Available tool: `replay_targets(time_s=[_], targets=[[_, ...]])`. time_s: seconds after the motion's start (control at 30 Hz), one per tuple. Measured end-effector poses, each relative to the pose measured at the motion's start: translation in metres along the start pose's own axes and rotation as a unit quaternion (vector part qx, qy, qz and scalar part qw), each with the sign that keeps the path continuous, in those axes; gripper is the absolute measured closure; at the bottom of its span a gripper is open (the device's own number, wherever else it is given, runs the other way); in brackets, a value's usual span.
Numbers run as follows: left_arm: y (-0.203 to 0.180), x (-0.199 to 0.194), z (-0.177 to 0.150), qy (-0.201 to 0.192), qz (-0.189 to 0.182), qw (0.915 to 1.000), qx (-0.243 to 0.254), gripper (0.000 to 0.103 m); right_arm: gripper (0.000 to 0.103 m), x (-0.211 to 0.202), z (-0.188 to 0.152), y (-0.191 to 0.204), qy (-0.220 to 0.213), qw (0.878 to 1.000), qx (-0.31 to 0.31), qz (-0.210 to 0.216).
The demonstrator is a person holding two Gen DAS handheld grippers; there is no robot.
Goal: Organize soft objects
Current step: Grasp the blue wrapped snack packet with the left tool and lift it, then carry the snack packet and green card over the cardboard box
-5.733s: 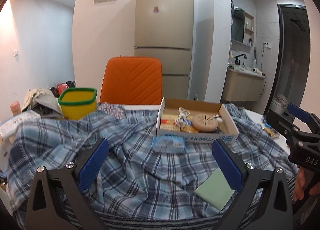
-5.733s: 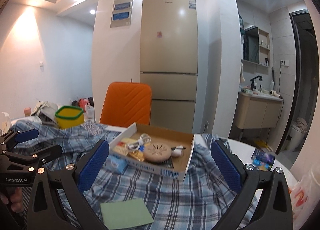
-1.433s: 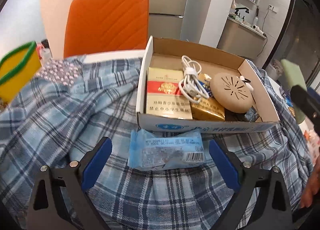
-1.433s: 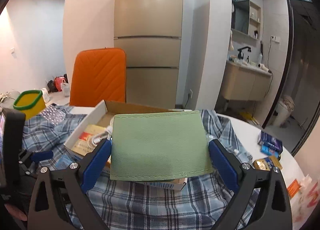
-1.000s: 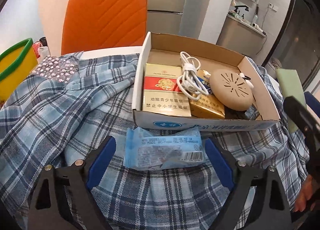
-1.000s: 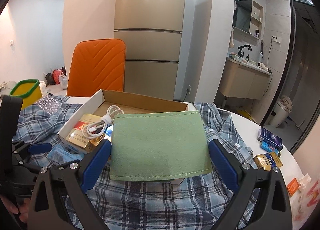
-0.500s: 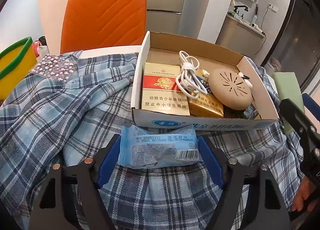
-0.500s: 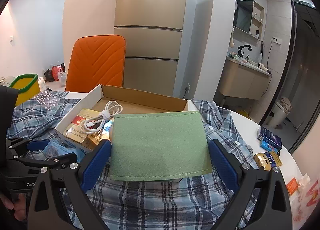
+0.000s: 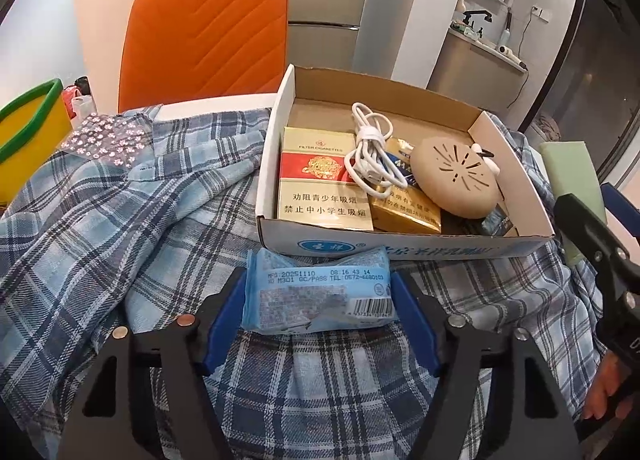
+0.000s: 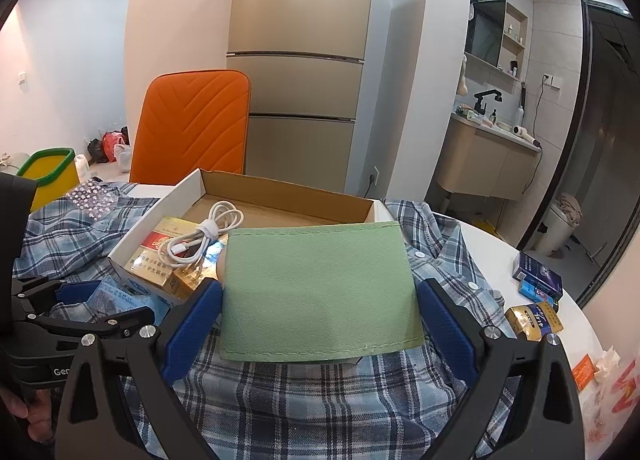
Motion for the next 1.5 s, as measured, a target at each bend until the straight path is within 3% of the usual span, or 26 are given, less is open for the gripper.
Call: replay_targets(time_s=[0.3, 0.43, 0.67, 0.93, 1.13, 1.3, 1.5], targets=[[-0.015, -0.036, -0.003, -0.049, -0.003, 0.9986, 0.017, 0.034, 0.004, -0.005, 0.001, -0.006, -0.009, 1.0, 0.011, 0.0], [-0.022, -0.058, 0.0, -0.105, -0.016, 0.9939, 0.028, 0.034, 0.004, -0.009, 0.003, -0.01, -0.02, 1.0, 0.017, 0.003], [-0.027, -0.094, 0.0, -0.201, -0.005, 0.9785, 0.048, 0.034, 0.004, -0.026, 0.008, -0.013, -0.064, 0.997, 0.031, 0.016], [-0.03, -0.107, 0.002, -0.226, -0.018, 0.9722, 0.058, 0.034, 0.004, -0.041, 0.012, -0.017, -0.095, 0.994, 0.042, 0.02], [-0.041, -0.123, 0.002, -0.247, -0.009, 0.9665, 0.069, 0.034, 0.004, -0.045, 0.018, -0.025, -0.088, 0.994, 0.059, 0.024], [-0.058, -0.144, 0.005, -0.265, 0.007, 0.9591, 0.099, 0.034, 0.004, -0.059, 0.028, -0.034, -0.11, 0.992, 0.063, 0.014], [-0.066, -0.156, 0.018, -0.267, 0.011, 0.9591, 0.094, 0.034, 0.004, -0.078, 0.048, -0.045, -0.133, 0.988, 0.076, 0.018]])
Point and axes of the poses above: each gripper's, at about its wrist camera, not at the fingertips, and x roughly the way its jaws point, y to its left, z to its top, the point moved 1 cm from there along x, roughly the way its jaws point, and after that the axes turned 9 degrees about -z, right-handed, at the moved point
